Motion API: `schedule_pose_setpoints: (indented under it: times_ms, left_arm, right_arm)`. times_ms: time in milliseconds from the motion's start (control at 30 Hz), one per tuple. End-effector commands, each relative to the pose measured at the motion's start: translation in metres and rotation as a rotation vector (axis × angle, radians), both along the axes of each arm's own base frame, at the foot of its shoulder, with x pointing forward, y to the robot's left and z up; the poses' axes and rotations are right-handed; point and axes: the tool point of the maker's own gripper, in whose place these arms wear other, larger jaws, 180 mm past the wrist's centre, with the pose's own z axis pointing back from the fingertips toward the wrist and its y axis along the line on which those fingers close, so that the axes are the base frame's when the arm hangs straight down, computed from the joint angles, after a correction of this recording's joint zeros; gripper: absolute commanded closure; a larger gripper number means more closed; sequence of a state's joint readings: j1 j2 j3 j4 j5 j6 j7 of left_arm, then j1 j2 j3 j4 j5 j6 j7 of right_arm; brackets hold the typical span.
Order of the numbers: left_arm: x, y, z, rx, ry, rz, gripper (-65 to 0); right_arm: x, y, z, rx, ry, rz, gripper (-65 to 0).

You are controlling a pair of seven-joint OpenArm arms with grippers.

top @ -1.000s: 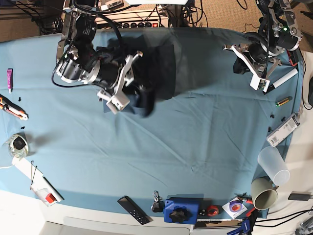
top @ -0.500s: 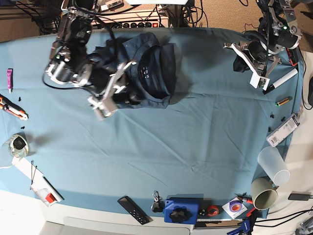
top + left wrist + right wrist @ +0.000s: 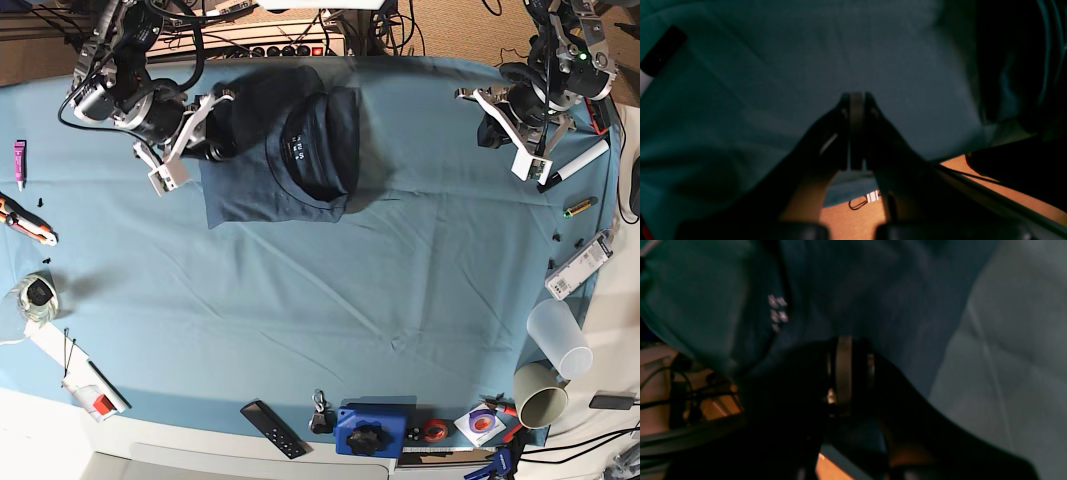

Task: Fold the T-shirt properly
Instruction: 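Release the folded bundle and pull the right gripper back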

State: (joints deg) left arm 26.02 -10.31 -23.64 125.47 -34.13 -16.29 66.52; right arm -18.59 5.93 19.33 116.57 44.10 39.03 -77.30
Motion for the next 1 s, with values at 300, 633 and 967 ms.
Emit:
schedule_pose_setpoints:
  times_ms: [300,633,967]
  left_arm:
    - [0.005,-0.001,0.009,-0.002,-0.039,-0.007,0.0]
    - [0.005,-0.001,0.009,-0.002,-0.04,-0.006,0.0]
    - [0.008,-0.001,0.011,-0.004,-0.057,-0.002,0.0]
  right_arm:
    - [0.008,0.005,-0.022,0.157,0.095,-0.01,-4.9]
    - [0.038,0.018,0.038,0.175,-0.15,0.035,-4.9]
    - [0.086,0.005,-0.005,0.279,-0.02,-0.052,-4.9]
